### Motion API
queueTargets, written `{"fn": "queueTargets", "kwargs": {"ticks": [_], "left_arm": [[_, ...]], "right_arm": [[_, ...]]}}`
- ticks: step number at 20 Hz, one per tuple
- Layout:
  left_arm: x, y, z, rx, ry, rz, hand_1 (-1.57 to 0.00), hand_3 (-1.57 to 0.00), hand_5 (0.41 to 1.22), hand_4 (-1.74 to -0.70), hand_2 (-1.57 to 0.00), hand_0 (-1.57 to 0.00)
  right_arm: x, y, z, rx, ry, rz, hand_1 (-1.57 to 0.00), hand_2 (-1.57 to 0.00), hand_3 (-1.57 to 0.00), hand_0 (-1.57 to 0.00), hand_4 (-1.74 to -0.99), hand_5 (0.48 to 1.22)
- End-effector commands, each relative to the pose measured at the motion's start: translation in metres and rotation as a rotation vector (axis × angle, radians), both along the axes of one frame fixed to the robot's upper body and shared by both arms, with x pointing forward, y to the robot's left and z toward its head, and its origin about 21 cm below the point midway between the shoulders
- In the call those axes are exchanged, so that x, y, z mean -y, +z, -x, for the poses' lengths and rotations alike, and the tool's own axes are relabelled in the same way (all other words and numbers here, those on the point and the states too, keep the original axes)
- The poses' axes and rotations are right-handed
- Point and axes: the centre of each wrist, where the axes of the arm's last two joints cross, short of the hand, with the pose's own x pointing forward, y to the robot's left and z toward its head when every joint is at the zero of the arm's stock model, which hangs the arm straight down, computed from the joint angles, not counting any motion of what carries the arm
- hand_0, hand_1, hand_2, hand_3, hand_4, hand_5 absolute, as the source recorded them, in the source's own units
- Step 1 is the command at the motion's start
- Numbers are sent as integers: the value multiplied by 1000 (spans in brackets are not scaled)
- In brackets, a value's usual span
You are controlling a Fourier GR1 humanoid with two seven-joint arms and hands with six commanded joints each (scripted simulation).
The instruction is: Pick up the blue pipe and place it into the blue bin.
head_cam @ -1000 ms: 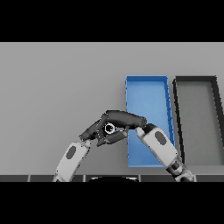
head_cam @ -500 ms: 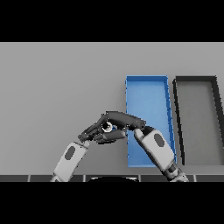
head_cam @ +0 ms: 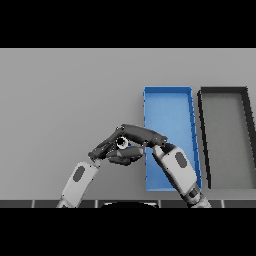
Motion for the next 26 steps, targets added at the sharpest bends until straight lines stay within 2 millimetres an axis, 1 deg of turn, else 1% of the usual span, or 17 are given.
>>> {"fn": "queueTargets", "kwargs": {"ticks": [1, 3, 5, 6, 7, 9, 10, 12, 14, 15, 16, 17, 18, 21, 22, 24, 26], "left_arm": [[2, -1, 1, -19, 9, 0, -59, -45, 607, -974, -58, -64], [1, -2, -1, -32, 23, -18, -38, -29, 557, -968, -37, -40], [7, 0, -2, -42, 21, -17, -24, -18, 531, -970, -23, -25], [3, -2, -1, -31, 27, -15, -19, -14, 519, -971, -18, -20], [4, -6, 1, -40, 31, -25, -15, -11, 512, -969, -14, -16], [1, -8, 1, -48, 43, -44, -9, -7, 493, -971, -9, -10], [3, -6, 1, -50, 41, -42, -7, -5, 489, -973, -7, -8], [-2, -4, 0, -54, 42, -54, -4, -3, 479, -965, -4, -5], [0, 0, 2, -48, 38, -56, -2, -2, 475, -956, -2, -3], [0, 0, 2, -48, 35, -51, -2, -1, 474, -954, -2, -2], [-3, 1, 1, -39, 35, -41, -1, -1, 473, -951, -1, -1], [-2, 1, 3, -27, 31, -41, -1, 0, 471, -949, -1, -1], [-4, 1, 4, -21, 29, -38, 0, 0, 468, -947, 0, 0], [-6, 1, 7, -31, 36, -46, 0, 0, 468, -951, 0, 0], [-8, 0, 9, -35, 46, -49, 0, 1, 470, -950, 0, 0], [-8, 1, 8, -40, 50, -41, 1, 1, 474, -951, 1, 1], [-10, 2, 5, -37, 61, -50, 1, 1, 472, -950, 1, 1]], "right_arm": [[-1, 0, 2, -3, 6, -7, -1570, -1570, -1570, -1570, -1499, 1220], [2, 0, 2, -3, 9, -44, -1571, -1571, -1570, -1571, -1498, 1220], [-3, 6, 3, -26, -2, -52, -1571, -1571, -1571, -1571, -1497, 1221], [-1, 11, -1, -35, -6, -68, -1571, -1571, -1571, -1571, -1496, 1221], [0, 19, -4, -45, 0, -75, -1571, -1571, -1571, -1571, -1495, 1221], [4, 37, -7, -80, 12, -106, -1571, -1571, -1571, -1571, -1494, 1221], [6, 47, -11, -103, 0, -124, -1571, -1571, -1571, -1571, -1494, 1221], [8, 71, -14, -106, 7, -171, -1571, -1571, -1571, -1571, -1495, 1221], [10, 98, -21, -118, 8, -232, -1571, -1571, -1571, -1571, -1496, 1221], [13, 114, -26, -101, -10, -266, -1571, -1571, -1571, -1571, -1497, 1221], [18, 121, -33, -95, -49, -291, -1571, -1571, -1571, -1571, -1497, 1221], [25, 132, -40, -85, -99, -315, -1571, -1571, -1571, -1571, -1497, 1221], [29, 137, -46, -69, -140, -333, -1571, -1571, -1571, -1571, -1498, 1221], [50, 143, -63, -33, -269, -322, -1571, -1571, -1571, -1571, -1498, 1221], [56, 138, -71, -30, -326, -312, -1571, -1571, -1571, -1571, -1498, 1221], [74, 131, -84, -63, -426, -286, -1571, -1571, -1571, -1571, -1499, 1221], [84, 118, -91, -85, -505, -248, -1571, -1571, -1571, -1571, -1499, 1221]]}}
